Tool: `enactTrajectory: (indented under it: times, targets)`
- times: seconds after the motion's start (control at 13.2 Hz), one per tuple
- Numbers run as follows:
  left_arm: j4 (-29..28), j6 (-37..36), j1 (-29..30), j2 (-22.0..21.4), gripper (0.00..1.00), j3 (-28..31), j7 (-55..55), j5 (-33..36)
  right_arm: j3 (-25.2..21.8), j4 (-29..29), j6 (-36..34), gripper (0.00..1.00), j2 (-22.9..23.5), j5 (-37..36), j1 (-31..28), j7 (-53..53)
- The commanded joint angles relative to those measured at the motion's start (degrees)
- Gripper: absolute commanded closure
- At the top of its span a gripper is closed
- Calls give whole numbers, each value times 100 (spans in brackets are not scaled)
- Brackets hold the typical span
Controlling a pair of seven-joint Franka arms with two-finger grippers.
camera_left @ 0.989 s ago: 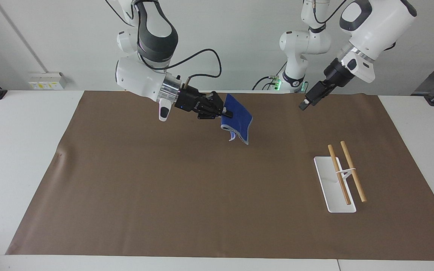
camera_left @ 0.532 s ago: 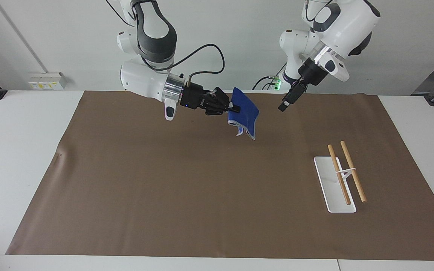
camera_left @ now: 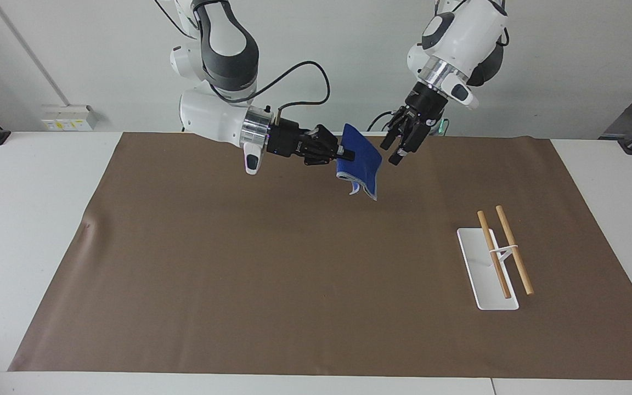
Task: Right arm passes towel to left arm to hang
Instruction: 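Carry the towel toward center while the left gripper reaches to meet it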
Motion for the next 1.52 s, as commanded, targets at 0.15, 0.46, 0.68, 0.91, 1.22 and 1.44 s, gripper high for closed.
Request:
enactTrajectory:
  times: [0.15, 0.46, 0.68, 0.91, 1.22, 1.44]
  targets:
    - [-94, 750, -64, 283, 0, -226, -726, -99, 34, -101, 83, 100, -89, 149, -13, -99]
    - [125, 952, -82, 600, 18, -235, -622, -64, 34, -101, 92, 100, -89, 140, -5, -99]
    - [424, 953, 6, 776, 32, -218, -403, -64, 34, -110, 92, 100, -89, 123, -13, -107]
    - [521, 953, 94, 829, 53, -191, -359, -38, 26, -110, 101, 100, -89, 114, -5, -99]
    - [512, 882, 112, 820, 100, -182, 370, -38, 34, -110, 127, 100, -89, 114, -13, -99]
    - [512, 874, 200, 820, 100, -182, 696, -29, 34, -119, 127, 100, -89, 114, -13, -99]
